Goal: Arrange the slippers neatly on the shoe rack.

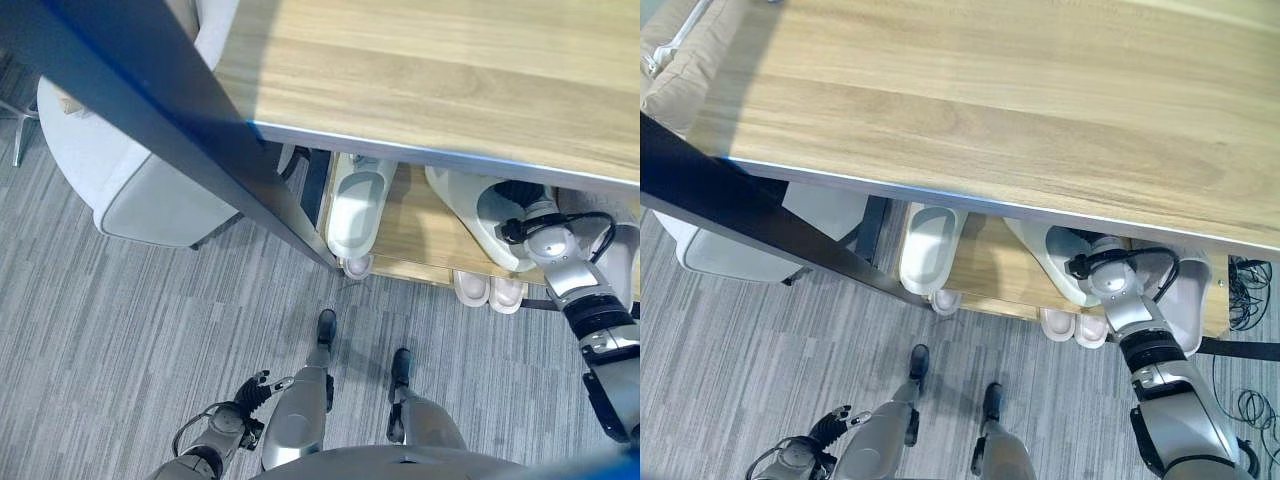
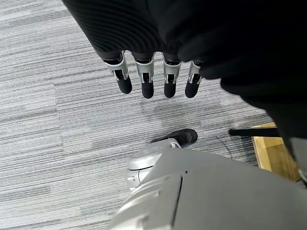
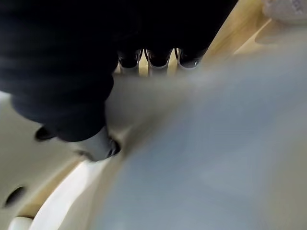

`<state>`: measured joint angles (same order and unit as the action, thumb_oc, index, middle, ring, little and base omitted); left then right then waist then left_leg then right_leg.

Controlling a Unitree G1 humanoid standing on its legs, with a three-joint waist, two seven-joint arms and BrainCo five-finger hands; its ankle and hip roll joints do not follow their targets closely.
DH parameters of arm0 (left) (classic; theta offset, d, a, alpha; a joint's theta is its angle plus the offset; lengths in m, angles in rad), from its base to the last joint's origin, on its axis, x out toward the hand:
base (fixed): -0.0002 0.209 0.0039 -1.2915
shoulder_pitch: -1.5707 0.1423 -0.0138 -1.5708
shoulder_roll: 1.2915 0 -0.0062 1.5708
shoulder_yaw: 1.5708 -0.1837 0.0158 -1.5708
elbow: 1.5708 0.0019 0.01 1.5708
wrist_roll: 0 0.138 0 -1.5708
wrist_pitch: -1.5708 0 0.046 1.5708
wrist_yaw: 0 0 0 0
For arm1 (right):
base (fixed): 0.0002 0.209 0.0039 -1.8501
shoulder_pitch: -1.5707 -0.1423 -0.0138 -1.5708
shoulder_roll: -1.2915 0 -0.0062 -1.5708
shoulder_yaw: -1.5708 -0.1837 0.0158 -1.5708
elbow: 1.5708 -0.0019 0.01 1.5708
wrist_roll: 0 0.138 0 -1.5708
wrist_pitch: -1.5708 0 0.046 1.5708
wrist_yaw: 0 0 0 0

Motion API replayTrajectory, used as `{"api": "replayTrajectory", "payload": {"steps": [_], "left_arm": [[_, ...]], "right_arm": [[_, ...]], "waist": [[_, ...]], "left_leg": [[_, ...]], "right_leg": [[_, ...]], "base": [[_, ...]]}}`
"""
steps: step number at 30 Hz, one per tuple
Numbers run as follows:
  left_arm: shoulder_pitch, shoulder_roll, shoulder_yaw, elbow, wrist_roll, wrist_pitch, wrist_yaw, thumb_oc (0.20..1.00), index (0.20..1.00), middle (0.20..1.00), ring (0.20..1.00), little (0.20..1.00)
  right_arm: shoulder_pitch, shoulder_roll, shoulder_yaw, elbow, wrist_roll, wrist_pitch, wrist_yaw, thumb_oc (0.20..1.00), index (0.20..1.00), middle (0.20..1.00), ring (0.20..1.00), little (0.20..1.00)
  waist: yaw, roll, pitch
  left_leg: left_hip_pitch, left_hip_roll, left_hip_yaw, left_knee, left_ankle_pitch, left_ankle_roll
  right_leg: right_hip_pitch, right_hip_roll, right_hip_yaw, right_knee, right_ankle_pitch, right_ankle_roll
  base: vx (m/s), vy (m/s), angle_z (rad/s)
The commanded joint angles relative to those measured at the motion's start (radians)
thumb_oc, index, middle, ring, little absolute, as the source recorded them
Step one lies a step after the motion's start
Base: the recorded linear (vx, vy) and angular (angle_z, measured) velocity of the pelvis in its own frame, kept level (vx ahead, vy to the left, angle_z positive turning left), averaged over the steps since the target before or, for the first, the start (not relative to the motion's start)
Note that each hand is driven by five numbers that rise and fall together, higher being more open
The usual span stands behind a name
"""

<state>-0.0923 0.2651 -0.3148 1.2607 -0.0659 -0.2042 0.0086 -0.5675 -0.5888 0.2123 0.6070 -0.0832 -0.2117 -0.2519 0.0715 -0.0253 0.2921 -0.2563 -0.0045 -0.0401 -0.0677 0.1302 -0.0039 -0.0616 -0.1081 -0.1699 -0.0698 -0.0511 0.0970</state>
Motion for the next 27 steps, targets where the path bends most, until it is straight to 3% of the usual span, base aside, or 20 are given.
{"api": "replayTrajectory", "payload": {"steps": [1,8,15,27], "left_arm": [[0.000,-0.025,-0.023,0.083,0.012,0.000,0.015,1.000,1.000,1.000,1.000,1.000],[0.012,-0.043,0.003,0.095,0.038,0.016,0.017,1.000,1.000,1.000,1.000,1.000],[0.021,-0.058,0.003,0.100,0.045,0.032,0.028,1.000,1.000,1.000,1.000,1.000],[0.035,-0.074,-0.028,0.086,0.051,0.044,0.087,1.000,1.000,1.000,1.000,1.000]], "right_arm": [[0.059,-0.001,-0.012,-0.025,0.002,-0.015,-0.022,0.200,0.200,0.200,0.200,0.200],[0.200,0.083,-0.117,-0.104,-0.039,0.025,-0.082,0.200,0.200,0.200,0.200,0.200],[0.196,0.229,-0.097,-0.199,0.105,0.017,-0.090,0.200,0.200,0.200,0.200,0.200],[0.120,0.288,-0.099,-0.111,0.068,0.088,-0.224,0.200,0.200,0.200,0.200,0.200]], "waist": [[0.018,-0.015,-0.075],[-0.003,-0.022,-0.112],[0.001,-0.019,-0.144],[0.031,-0.009,-0.155]], "left_leg": [[-0.014,0.024,-0.055,0.050,-0.094,-0.011],[0.038,0.023,-0.042,0.014,-0.102,-0.006],[0.078,0.011,-0.021,0.004,-0.123,0.003],[0.092,-0.003,-0.027,0.007,-0.141,0.010]], "right_leg": [[-0.085,-0.034,0.045,0.120,0.019,0.043],[-0.048,-0.041,0.049,0.086,0.032,0.051],[-0.012,-0.056,0.063,0.046,0.048,0.058],[0.014,-0.069,0.052,0.031,0.048,0.064]], "base": [[0.04,0.036,0.03],[0.05,0.038,-0.03],[0.07,0.047,-0.04],[0.02,0.013,0.00]]}}
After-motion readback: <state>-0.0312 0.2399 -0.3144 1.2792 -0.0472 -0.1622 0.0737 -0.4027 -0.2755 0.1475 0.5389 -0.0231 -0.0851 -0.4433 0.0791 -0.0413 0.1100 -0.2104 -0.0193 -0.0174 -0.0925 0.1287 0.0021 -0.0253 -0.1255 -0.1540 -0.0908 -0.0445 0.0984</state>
